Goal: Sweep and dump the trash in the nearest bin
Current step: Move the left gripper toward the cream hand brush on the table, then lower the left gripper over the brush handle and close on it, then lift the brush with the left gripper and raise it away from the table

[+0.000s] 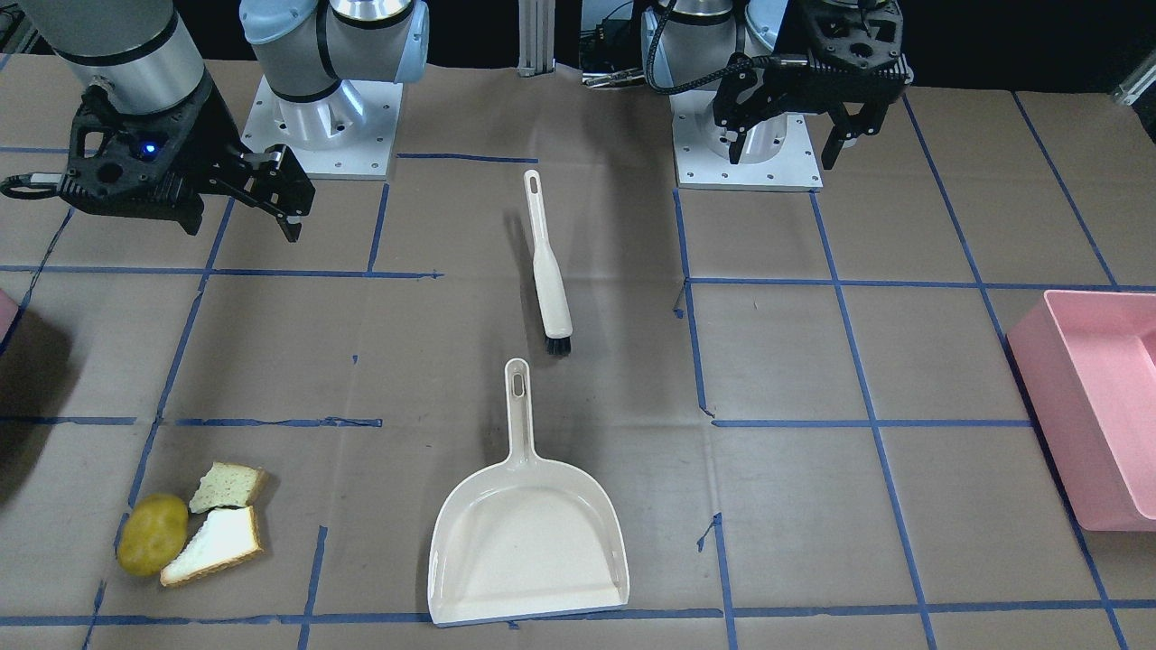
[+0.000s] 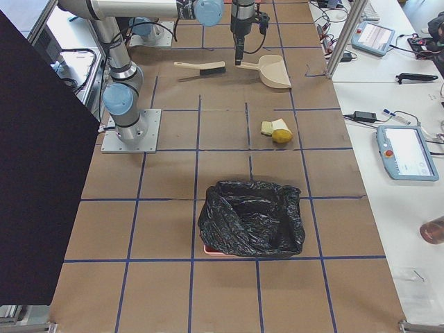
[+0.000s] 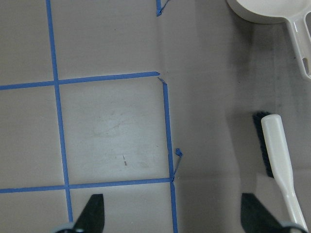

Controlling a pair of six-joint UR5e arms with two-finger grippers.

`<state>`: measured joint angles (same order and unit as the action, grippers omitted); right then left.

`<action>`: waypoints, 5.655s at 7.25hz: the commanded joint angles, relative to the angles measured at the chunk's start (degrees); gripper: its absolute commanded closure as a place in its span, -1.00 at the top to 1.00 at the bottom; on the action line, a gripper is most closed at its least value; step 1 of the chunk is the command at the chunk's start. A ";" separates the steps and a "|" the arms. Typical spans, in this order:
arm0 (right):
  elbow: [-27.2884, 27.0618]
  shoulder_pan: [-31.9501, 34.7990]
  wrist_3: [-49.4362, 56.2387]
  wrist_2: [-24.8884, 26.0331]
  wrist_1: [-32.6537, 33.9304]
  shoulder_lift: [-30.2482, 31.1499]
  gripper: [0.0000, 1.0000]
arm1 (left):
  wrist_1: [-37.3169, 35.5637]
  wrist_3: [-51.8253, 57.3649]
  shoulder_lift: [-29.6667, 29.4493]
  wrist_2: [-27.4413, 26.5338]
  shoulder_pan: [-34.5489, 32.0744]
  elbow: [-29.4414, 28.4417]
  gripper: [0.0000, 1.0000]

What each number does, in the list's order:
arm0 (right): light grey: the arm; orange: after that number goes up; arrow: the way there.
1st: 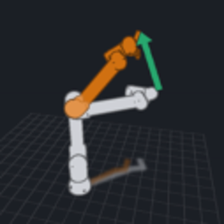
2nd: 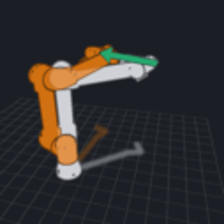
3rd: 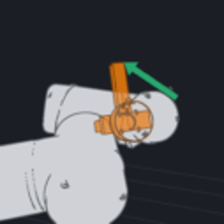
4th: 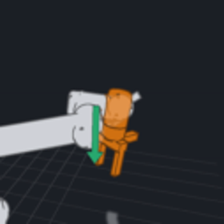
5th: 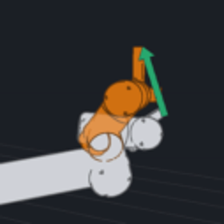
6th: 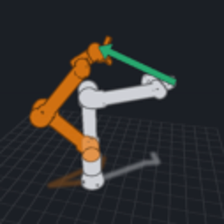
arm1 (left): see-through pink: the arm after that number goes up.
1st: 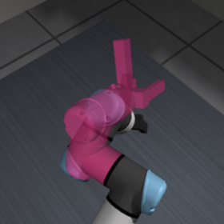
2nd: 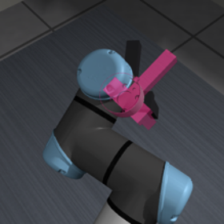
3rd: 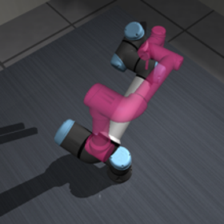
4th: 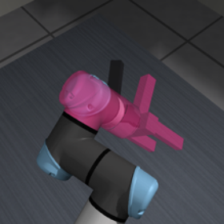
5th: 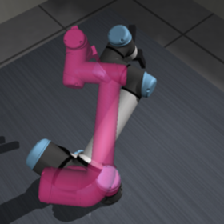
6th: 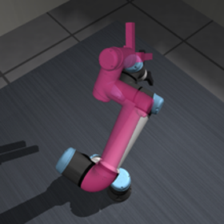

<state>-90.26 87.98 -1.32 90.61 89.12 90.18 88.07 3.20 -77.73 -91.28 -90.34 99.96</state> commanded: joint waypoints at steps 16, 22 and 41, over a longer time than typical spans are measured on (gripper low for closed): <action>-0.09 0.00 0.00 0.00 0.00 0.00 1.00 | -36.11 -43.27 -7.15 -0.92 -33.47 26.59 1.00; -0.09 0.00 0.00 0.00 -0.09 0.00 1.00 | -44.88 -49.16 -12.86 -2.59 -38.41 30.90 0.96; -0.09 0.00 0.00 0.00 -0.09 0.09 1.00 | -41.54 -52.68 -8.52 0.14 -41.24 30.82 -0.98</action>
<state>-90.35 87.98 -1.32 90.61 89.03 90.23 42.79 -49.81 -89.47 -90.69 -131.69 131.19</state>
